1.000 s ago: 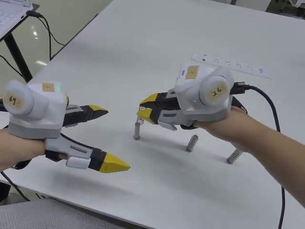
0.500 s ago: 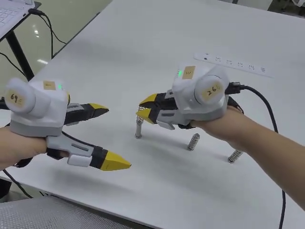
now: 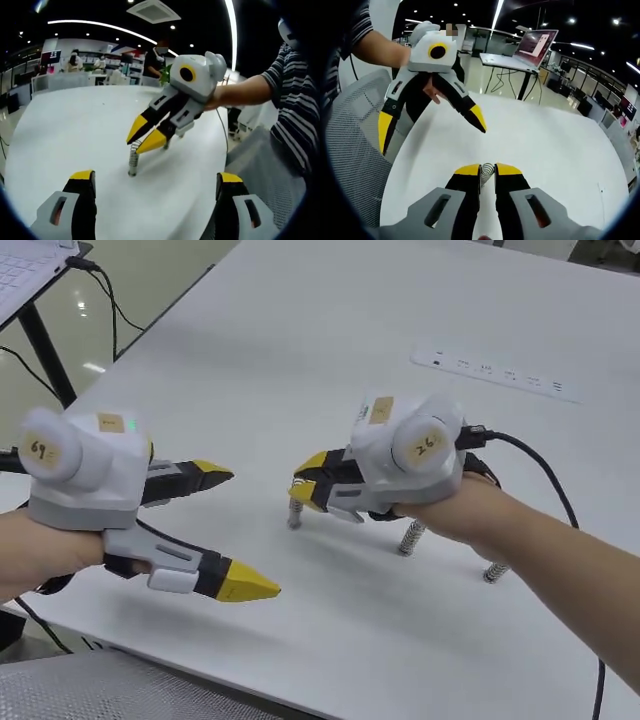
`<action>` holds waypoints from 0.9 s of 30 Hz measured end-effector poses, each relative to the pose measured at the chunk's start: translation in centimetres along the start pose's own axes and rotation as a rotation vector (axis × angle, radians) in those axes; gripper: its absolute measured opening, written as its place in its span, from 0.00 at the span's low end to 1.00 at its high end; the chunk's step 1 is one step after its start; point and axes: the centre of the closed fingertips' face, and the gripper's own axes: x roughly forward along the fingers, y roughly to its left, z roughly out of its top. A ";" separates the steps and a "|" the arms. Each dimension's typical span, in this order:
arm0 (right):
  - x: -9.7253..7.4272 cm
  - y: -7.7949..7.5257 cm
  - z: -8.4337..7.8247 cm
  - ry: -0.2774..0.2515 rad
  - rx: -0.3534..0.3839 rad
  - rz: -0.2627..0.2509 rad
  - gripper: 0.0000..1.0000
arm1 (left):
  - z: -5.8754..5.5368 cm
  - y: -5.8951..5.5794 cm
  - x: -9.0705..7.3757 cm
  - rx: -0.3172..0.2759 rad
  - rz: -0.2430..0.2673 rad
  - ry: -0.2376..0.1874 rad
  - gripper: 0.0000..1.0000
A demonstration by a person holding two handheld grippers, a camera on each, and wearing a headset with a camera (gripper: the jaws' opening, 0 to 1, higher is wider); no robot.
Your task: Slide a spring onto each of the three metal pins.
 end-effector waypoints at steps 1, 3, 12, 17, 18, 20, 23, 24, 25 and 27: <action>0.1 0.1 -0.2 0.005 -0.001 0.003 0.07 | 0.0 0.0 0.0 -0.001 0.001 0.000 0.97; 0.3 0.3 -0.6 0.012 -0.001 0.008 0.07 | 0.0 0.1 0.0 -0.002 0.002 0.000 0.97; 0.9 0.7 -1.5 0.037 -0.007 0.018 0.07 | -0.1 0.0 0.1 -0.005 0.000 -0.001 0.97; 1.2 0.9 -2.0 0.053 -0.017 0.019 0.08 | -0.1 -0.1 0.1 -0.002 -0.002 0.004 0.97; 1.3 0.7 -1.8 0.039 -0.016 0.011 0.08 | 0.0 -0.1 0.1 0.001 -0.002 0.005 0.96; 1.3 0.8 -1.6 0.037 0.002 0.012 0.08 | 0.2 -0.1 0.1 0.000 0.001 0.000 0.96; 1.3 0.7 -1.6 0.048 -0.002 0.005 0.08 | 0.4 -0.3 0.1 0.004 -0.002 0.002 0.96; 1.3 0.8 -1.6 0.049 -0.002 0.007 0.09 | 0.5 -0.3 0.1 0.006 -0.002 0.001 0.96; 1.3 0.8 -1.5 0.051 -0.004 0.008 0.09 | 0.6 -0.3 0.1 0.007 -0.002 0.001 0.96; 1.1 0.9 -1.3 0.049 -0.005 -0.001 0.14 | 0.9 -0.4 0.1 0.010 0.001 -0.001 0.96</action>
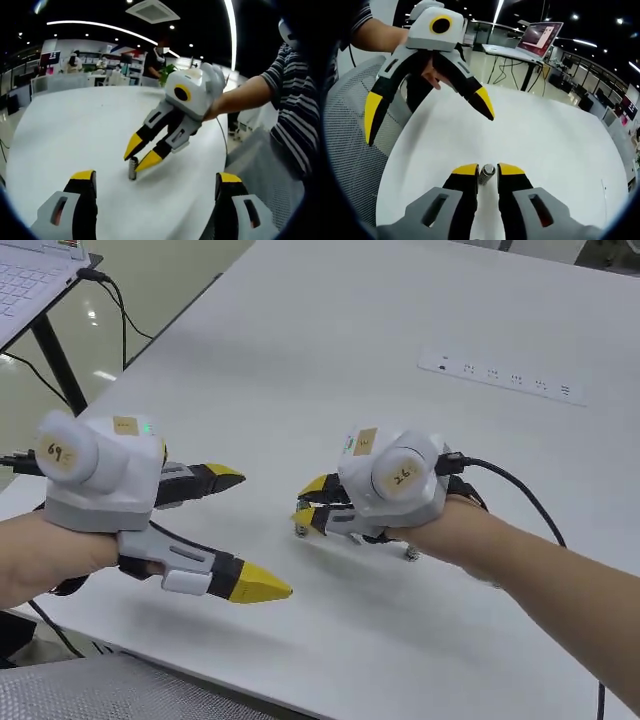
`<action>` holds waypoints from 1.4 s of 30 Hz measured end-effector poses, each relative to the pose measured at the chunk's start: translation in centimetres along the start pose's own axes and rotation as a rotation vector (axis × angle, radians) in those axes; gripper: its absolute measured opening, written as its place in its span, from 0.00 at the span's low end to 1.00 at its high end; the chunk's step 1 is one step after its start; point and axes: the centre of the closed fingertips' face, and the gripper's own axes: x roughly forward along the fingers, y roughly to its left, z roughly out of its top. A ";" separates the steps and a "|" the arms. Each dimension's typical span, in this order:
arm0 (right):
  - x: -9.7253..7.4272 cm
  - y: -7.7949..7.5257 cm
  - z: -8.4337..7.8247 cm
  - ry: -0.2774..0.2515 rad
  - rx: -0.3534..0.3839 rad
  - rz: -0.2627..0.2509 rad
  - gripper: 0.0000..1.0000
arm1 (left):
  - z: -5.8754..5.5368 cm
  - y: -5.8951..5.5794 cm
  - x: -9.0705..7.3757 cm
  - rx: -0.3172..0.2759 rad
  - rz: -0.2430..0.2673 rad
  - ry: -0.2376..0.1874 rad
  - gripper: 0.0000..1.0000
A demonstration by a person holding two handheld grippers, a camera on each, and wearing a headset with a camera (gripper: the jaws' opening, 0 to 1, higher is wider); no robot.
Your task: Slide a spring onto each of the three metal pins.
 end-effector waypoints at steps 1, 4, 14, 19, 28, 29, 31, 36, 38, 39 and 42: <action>-0.1 -0.1 0.1 -0.004 0.001 -0.001 0.15 | 0.1 -0.1 0.0 0.001 0.000 -0.002 0.96; -0.6 -0.2 0.5 -0.023 0.022 -0.012 0.16 | 0.5 -0.3 0.1 0.007 0.000 -0.006 0.96; -4.6 -0.8 0.8 -0.132 0.147 -0.080 0.28 | 1.9 -0.6 0.9 0.038 0.009 -0.027 0.96; -7.0 -1.0 0.0 -0.162 0.179 -0.119 0.32 | 2.7 -0.4 1.3 0.047 0.033 -0.054 0.96; -10.5 -0.8 -1.3 -0.214 0.233 -0.183 0.40 | 3.6 -0.9 2.1 0.062 0.025 -0.064 0.97; -10.8 -0.9 -1.5 -0.217 0.240 -0.188 0.40 | 3.6 -0.9 2.2 0.064 0.023 -0.063 0.97; -11.3 -1.0 -1.9 -0.219 0.247 -0.206 0.42 | 3.6 -0.9 2.3 0.066 0.022 -0.060 0.97; -12.8 -0.8 -3.2 -0.231 0.275 -0.237 0.48 | 3.8 -0.9 2.5 0.064 0.030 -0.068 0.98; -13.4 -0.6 -3.8 -0.229 0.282 -0.250 0.50 | 3.7 -0.9 2.7 0.066 0.030 -0.063 0.98; -13.7 -0.5 -4.2 -0.227 0.284 -0.258 0.51 | 3.7 -0.9 2.7 0.065 0.028 -0.062 0.98; -14.5 -0.4 -4.9 -0.227 0.303 -0.270 0.53 | 3.7 -0.9 2.8 0.063 0.027 -0.063 0.98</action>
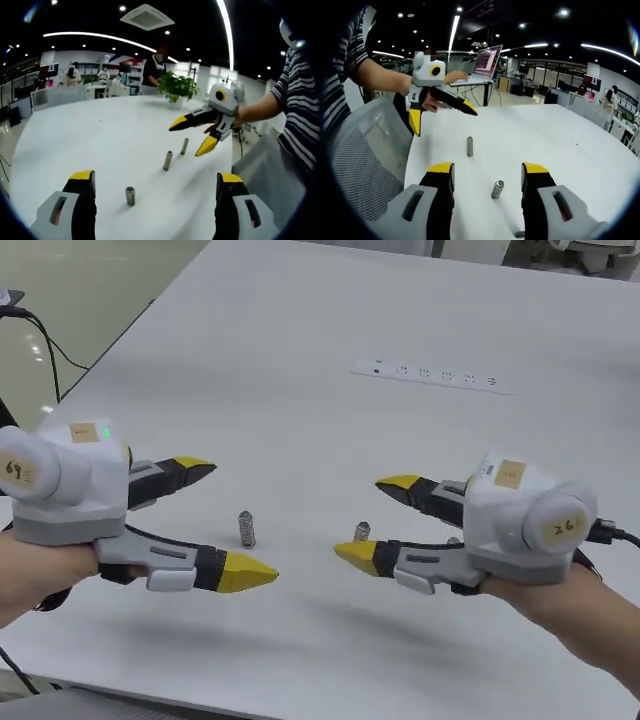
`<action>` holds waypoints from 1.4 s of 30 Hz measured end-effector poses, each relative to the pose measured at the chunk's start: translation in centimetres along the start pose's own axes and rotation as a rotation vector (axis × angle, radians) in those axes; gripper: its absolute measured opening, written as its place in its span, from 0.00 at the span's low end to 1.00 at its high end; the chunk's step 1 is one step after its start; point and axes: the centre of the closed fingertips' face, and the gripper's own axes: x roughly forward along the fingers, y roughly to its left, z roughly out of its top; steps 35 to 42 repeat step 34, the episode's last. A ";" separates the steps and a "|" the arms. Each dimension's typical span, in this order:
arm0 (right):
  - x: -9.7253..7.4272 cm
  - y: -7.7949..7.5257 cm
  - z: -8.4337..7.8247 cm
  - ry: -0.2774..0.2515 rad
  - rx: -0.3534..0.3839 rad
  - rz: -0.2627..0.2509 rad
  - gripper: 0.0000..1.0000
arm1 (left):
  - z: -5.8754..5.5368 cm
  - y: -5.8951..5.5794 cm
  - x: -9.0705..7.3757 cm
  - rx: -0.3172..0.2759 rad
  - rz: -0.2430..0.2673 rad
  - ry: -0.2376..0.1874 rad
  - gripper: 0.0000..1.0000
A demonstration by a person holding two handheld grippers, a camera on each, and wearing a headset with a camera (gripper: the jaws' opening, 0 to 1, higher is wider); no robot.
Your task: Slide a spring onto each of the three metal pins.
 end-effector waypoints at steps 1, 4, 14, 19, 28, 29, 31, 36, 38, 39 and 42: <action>-0.2 -0.1 -0.1 -0.003 0.008 -0.003 0.54 | 0.0 0.0 0.0 -0.001 0.000 0.000 0.98; -1.4 -0.4 -0.4 -0.014 0.014 -0.023 0.60 | -0.1 0.1 0.0 0.003 0.003 -0.001 0.98; -5.2 -2.0 -3.1 -0.014 0.104 -0.109 0.76 | -0.3 0.0 -0.9 0.016 0.010 -0.001 0.98; -6.6 -1.9 -4.7 0.005 0.107 -0.127 0.83 | -1.0 -0.6 -1.2 0.040 -0.016 0.013 0.98; -8.2 -1.4 -7.1 0.054 0.123 -0.140 0.82 | -2.1 0.3 -2.3 0.005 -0.002 0.011 0.98; -8.4 -1.4 -7.2 0.054 0.128 -0.145 0.82 | -2.3 0.3 -2.5 0.005 0.001 0.017 0.98; -8.8 -1.7 -7.5 0.054 0.141 -0.157 0.81 | -2.5 0.5 -2.8 -0.002 0.010 0.022 0.98; -9.3 -1.9 -7.9 0.064 0.144 -0.167 0.81 | -2.6 0.8 -3.0 -0.007 0.024 0.023 0.98; -9.3 -1.9 -7.9 0.064 0.144 -0.167 0.81 | -2.6 0.8 -3.0 -0.007 0.024 0.023 0.98; -9.3 -1.9 -7.9 0.064 0.144 -0.167 0.81 | -2.6 0.8 -3.0 -0.007 0.024 0.023 0.98; -9.3 -1.9 -7.9 0.064 0.144 -0.167 0.81 | -2.6 0.8 -3.0 -0.007 0.024 0.023 0.98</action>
